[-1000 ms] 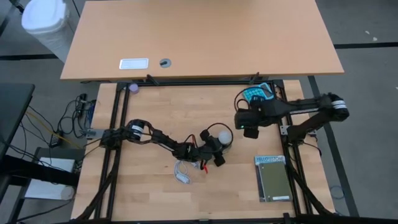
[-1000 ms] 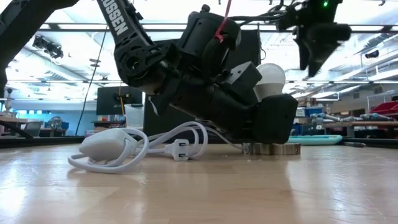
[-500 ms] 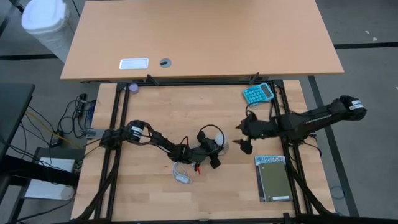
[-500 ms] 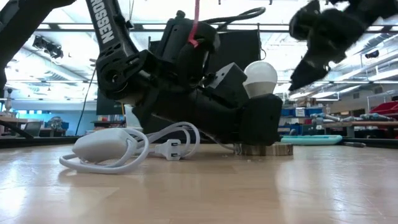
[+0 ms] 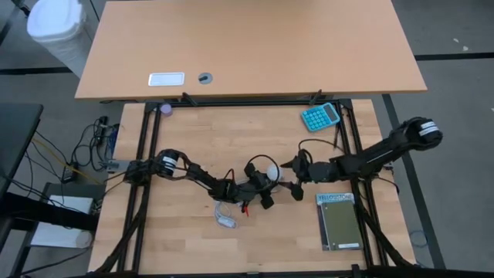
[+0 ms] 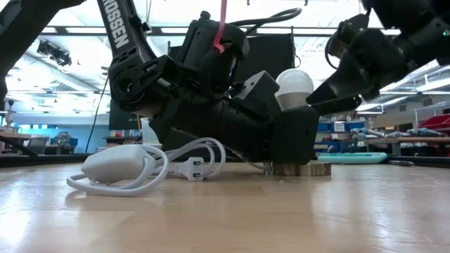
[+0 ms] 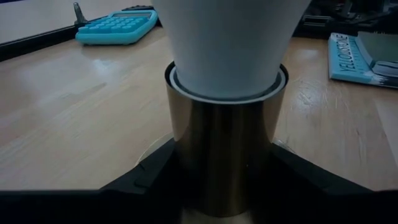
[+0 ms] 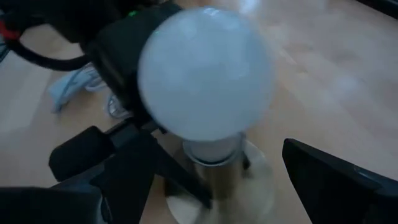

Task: Screw lightbulb
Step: Insert the lightbulb into the socket

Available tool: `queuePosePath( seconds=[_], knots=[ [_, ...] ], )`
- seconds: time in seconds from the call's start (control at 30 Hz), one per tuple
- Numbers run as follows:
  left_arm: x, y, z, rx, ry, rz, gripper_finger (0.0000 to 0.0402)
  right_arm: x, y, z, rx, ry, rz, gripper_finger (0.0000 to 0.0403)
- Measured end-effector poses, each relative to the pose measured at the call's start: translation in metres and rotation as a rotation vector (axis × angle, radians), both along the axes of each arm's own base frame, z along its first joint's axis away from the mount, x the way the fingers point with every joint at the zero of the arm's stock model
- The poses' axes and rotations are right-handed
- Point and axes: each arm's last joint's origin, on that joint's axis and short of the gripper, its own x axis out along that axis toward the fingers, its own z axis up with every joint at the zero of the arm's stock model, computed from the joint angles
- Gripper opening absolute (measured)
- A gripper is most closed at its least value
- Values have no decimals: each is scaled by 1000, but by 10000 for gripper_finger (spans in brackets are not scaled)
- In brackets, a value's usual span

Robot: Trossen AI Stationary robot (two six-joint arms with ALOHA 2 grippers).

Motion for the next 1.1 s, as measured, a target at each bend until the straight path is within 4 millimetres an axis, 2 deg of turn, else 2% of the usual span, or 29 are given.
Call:
queuePosePath(
  seconds=[0.2,0.33,0.83,1.0,1.1],
  knots=[
    [0,1,-1,0,21,3,206,13,14,-9,-58,-76,57,347],
    [-1,1,-2,1,23,6,206,15,19,-12,-89,-91,41,347],
    [-1,1,-2,-9,15,28,206,6,39,-16,-15,-75,41,347],
    [-1,3,-2,-8,14,50,206,2,49,-16,4,-63,102,347],
    [-1,4,-2,-7,13,53,206,-2,46,-22,-61,-19,-2,347]
  ],
)
